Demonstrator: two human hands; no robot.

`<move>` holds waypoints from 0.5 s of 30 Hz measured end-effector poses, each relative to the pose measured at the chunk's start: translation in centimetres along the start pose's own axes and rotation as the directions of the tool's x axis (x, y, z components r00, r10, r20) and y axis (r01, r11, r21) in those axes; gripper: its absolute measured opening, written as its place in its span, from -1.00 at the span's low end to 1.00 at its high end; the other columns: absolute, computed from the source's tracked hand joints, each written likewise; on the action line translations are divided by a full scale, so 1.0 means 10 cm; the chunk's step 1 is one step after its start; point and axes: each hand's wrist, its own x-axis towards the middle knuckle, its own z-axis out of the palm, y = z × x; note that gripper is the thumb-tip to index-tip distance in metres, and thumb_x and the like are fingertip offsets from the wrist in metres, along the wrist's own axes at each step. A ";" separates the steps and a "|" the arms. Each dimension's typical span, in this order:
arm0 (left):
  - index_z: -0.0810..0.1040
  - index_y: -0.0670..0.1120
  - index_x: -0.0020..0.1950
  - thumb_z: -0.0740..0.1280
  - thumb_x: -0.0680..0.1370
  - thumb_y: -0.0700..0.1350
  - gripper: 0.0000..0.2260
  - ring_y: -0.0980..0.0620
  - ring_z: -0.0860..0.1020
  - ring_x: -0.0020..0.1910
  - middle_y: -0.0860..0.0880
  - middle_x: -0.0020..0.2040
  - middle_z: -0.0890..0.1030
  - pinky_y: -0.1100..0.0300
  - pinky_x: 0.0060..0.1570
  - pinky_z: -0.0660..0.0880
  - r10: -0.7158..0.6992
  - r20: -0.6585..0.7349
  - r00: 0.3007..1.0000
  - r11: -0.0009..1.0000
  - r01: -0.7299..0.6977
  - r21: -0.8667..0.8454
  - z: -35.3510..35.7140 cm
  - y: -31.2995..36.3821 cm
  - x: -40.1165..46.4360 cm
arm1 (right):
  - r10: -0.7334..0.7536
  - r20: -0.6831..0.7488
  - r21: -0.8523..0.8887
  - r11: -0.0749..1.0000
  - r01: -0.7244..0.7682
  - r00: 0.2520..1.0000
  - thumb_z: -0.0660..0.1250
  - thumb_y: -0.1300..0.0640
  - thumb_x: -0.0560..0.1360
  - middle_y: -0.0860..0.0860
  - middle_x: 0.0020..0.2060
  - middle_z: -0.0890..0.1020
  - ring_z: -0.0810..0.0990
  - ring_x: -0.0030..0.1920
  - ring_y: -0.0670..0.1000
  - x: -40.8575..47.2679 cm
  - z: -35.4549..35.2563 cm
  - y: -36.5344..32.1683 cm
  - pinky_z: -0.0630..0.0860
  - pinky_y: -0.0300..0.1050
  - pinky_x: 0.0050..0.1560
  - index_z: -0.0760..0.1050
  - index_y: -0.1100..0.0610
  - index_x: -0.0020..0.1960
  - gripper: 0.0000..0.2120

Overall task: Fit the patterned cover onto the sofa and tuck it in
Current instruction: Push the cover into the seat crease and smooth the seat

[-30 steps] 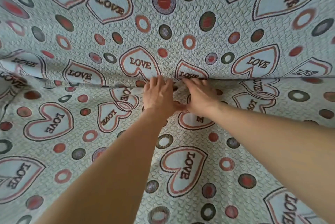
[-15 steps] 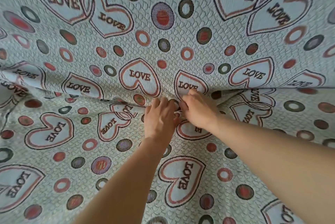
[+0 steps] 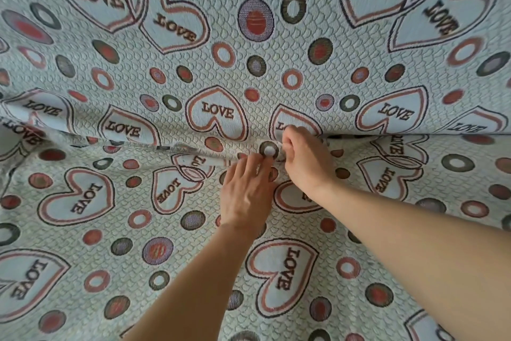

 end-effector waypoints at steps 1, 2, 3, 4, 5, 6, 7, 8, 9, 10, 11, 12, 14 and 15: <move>0.24 0.00 0.49 0.29 0.55 0.10 -0.45 -0.03 0.33 0.37 -0.02 0.41 0.35 0.06 0.42 0.24 -0.017 0.056 0.998 0.999 0.019 -0.036 0.02 -0.02 0.02 | -0.012 -0.002 0.019 1.000 0.012 1.000 0.20 0.28 0.55 -0.08 -0.23 0.45 0.45 -0.32 -0.04 0.00 0.02 0.02 0.30 -0.25 -0.38 0.28 0.06 -0.18 -0.80; 0.10 0.01 0.55 0.20 0.57 0.16 -0.40 -0.01 0.17 0.49 -0.01 0.52 0.20 0.06 0.50 0.07 -0.041 0.121 0.992 0.997 0.050 -0.065 0.02 -0.05 0.06 | -0.034 0.019 0.020 0.999 0.034 0.999 0.19 0.28 0.55 -0.07 -0.21 0.49 0.48 -0.28 -0.02 0.00 0.03 0.04 0.43 -0.21 -0.23 0.32 0.06 -0.19 -0.80; -0.03 0.02 0.57 0.12 0.58 0.22 -0.36 0.02 0.01 0.54 0.02 0.57 0.05 0.06 0.52 -0.07 -0.064 0.196 0.979 0.994 0.080 -0.075 0.03 -0.09 0.12 | -0.048 0.066 -0.004 0.999 0.048 0.997 0.19 0.26 0.57 -0.05 -0.11 0.57 0.55 -0.14 0.02 -0.02 0.06 0.08 0.49 -0.09 0.07 0.42 0.07 -0.14 -0.84; -0.11 0.02 0.58 0.06 0.57 0.28 -0.31 0.04 -0.10 0.55 0.03 0.59 -0.05 0.06 0.51 -0.15 -0.086 0.272 0.959 0.992 0.108 -0.068 0.04 -0.14 0.20 | -0.052 0.132 -0.035 0.998 0.057 0.990 0.18 0.19 0.60 -0.01 0.13 0.58 0.55 0.10 0.04 -0.04 0.09 0.10 0.37 0.02 0.32 0.50 0.09 0.01 -0.87; -0.16 0.01 0.58 0.03 0.55 0.33 -0.27 0.03 -0.15 0.55 0.03 0.59 -0.10 0.06 0.51 -0.19 -0.106 0.340 0.934 0.990 0.133 -0.055 0.03 -0.20 0.29 | -0.036 0.213 -0.066 0.996 0.051 0.976 0.14 0.11 0.62 -0.01 0.38 0.42 0.42 0.33 0.02 -0.08 0.13 0.11 0.25 0.06 0.43 0.47 0.09 0.24 -0.75; -0.17 0.01 0.57 0.01 0.52 0.39 -0.22 0.02 -0.15 0.55 0.02 0.59 -0.11 0.05 0.51 -0.19 -0.122 0.392 0.912 0.987 0.154 -0.051 0.02 -0.26 0.40 | -0.026 0.275 -0.076 0.996 0.049 0.961 0.09 0.04 0.64 -0.04 0.51 0.21 0.25 0.46 -0.01 -0.09 0.18 0.14 0.20 0.08 0.46 0.33 0.06 0.41 -0.64; -0.16 0.02 0.57 0.01 0.48 0.44 -0.18 0.01 -0.12 0.55 0.02 0.59 -0.10 0.04 0.50 -0.19 -0.130 0.429 0.894 0.985 0.164 -0.044 0.01 -0.32 0.48 | -0.022 0.296 -0.074 0.996 0.046 0.955 0.05 0.00 0.65 -0.08 0.54 0.07 0.17 0.49 -0.01 -0.12 0.22 0.14 0.22 0.10 0.45 0.23 0.02 0.48 -0.58; -0.15 0.03 0.58 -0.01 0.43 0.48 -0.14 0.00 -0.10 0.55 0.03 0.59 -0.08 0.03 0.50 -0.18 -0.132 0.454 0.881 0.985 0.168 -0.040 0.01 -0.37 0.57 | -0.032 0.270 -0.071 0.996 0.053 0.962 0.05 -0.01 0.64 -0.09 0.55 0.05 0.20 0.48 0.02 -0.12 0.25 0.16 0.31 0.11 0.40 0.20 0.00 0.50 -0.57; -0.13 0.06 0.58 -0.02 0.39 0.53 -0.10 0.01 -0.07 0.55 0.05 0.59 -0.06 0.02 0.50 -0.16 -0.133 0.469 0.873 0.985 0.170 -0.036 0.02 -0.43 0.65 | -0.047 0.212 -0.063 0.996 0.062 0.976 0.09 0.01 0.63 -0.05 0.52 0.13 0.32 0.40 0.05 -0.12 0.26 0.17 0.42 0.10 0.30 0.26 0.00 0.47 -0.59; -0.11 0.08 0.57 -0.04 0.35 0.56 -0.07 0.02 -0.04 0.55 0.07 0.59 -0.04 0.00 0.51 -0.13 -0.134 0.477 0.869 0.985 0.170 -0.032 0.04 -0.49 0.71 | -0.054 0.144 -0.054 0.997 0.062 0.988 0.16 0.06 0.61 0.00 0.45 0.25 0.42 0.29 0.07 -0.11 0.26 0.19 0.52 0.08 0.16 0.35 0.03 0.41 -0.62; -0.09 0.10 0.57 -0.06 0.33 0.59 -0.06 0.02 -0.02 0.55 0.08 0.58 -0.01 -0.01 0.51 -0.11 -0.141 0.482 0.865 0.985 0.174 -0.024 0.06 -0.54 0.78 | -0.042 0.093 -0.050 0.998 0.046 0.995 0.19 0.09 0.59 0.05 0.35 0.34 0.48 0.19 0.07 -0.08 0.26 0.21 0.56 0.05 0.06 0.41 0.07 0.36 -0.66; -0.07 0.13 0.57 -0.08 0.31 0.60 -0.06 0.02 0.00 0.54 0.09 0.58 0.00 -0.03 0.50 -0.10 -0.150 0.494 0.857 0.984 0.180 -0.014 0.09 -0.60 0.86 | -0.021 0.081 -0.067 0.997 0.026 0.996 0.18 0.09 0.59 0.06 0.29 0.38 0.49 0.14 0.08 -0.05 0.26 0.24 0.56 0.05 0.05 0.42 0.09 0.35 -0.66; -0.05 0.15 0.56 -0.12 0.26 0.63 -0.03 0.00 -0.01 0.55 0.07 0.58 0.00 -0.07 0.49 -0.10 -0.161 0.541 0.825 0.981 0.196 -0.008 0.14 -0.71 1.02 | 0.017 0.178 -0.159 0.987 0.012 0.984 0.04 0.01 0.63 0.04 0.36 0.35 0.42 0.26 0.11 0.03 0.28 0.30 0.42 0.09 0.26 0.30 0.09 0.44 -0.58; -0.04 0.15 0.56 -0.14 0.24 0.63 -0.02 -0.02 -0.01 0.55 0.06 0.58 0.00 -0.08 0.50 -0.09 -0.158 0.561 0.812 0.980 0.200 -0.014 0.16 -0.76 1.09 | 0.050 0.254 -0.183 0.983 -0.003 0.966 -0.03 -0.03 0.64 0.01 0.44 0.28 0.34 0.35 0.11 0.08 0.30 0.32 0.31 0.08 0.37 0.20 0.08 0.50 -0.54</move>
